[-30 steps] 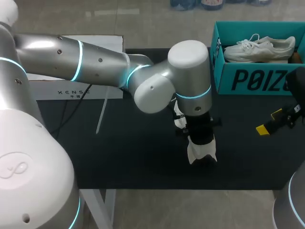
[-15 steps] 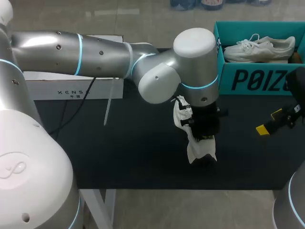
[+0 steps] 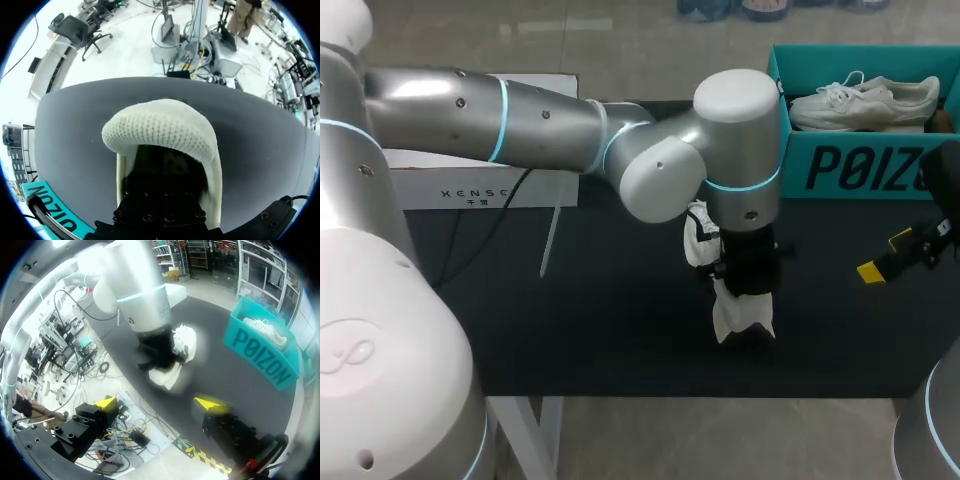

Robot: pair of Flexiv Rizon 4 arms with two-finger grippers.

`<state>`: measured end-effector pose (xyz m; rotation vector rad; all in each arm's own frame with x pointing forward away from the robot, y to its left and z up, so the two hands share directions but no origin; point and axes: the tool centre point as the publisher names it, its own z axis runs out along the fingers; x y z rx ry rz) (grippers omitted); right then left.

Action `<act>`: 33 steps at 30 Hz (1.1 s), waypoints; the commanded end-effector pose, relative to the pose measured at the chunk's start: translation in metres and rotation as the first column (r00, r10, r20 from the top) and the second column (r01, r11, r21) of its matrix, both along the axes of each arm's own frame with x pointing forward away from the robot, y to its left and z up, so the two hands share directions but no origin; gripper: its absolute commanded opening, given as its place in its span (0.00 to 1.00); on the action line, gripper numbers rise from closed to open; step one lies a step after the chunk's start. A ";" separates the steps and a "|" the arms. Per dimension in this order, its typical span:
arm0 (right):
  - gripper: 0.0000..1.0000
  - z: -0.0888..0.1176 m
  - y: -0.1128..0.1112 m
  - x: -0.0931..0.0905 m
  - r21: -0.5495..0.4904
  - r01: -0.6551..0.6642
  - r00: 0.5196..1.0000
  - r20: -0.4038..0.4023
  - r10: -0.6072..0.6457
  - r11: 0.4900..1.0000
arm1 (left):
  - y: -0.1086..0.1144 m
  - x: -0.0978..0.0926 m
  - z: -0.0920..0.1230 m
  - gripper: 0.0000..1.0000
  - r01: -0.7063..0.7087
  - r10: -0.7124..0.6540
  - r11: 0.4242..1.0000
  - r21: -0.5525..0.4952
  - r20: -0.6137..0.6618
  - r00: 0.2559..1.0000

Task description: Take the shoe out of the shoebox, open the shoe tongue, remove and reinsert the insole, then place the shoe into the shoebox

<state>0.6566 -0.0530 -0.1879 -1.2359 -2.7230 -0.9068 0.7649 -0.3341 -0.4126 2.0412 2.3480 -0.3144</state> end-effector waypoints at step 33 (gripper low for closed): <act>1.00 -0.001 0.000 -0.002 -0.001 0.002 1.000 0.003 -0.002 1.000 | 0.012 0.003 0.048 0.00 0.012 -0.004 0.998 -0.058 0.130 0.991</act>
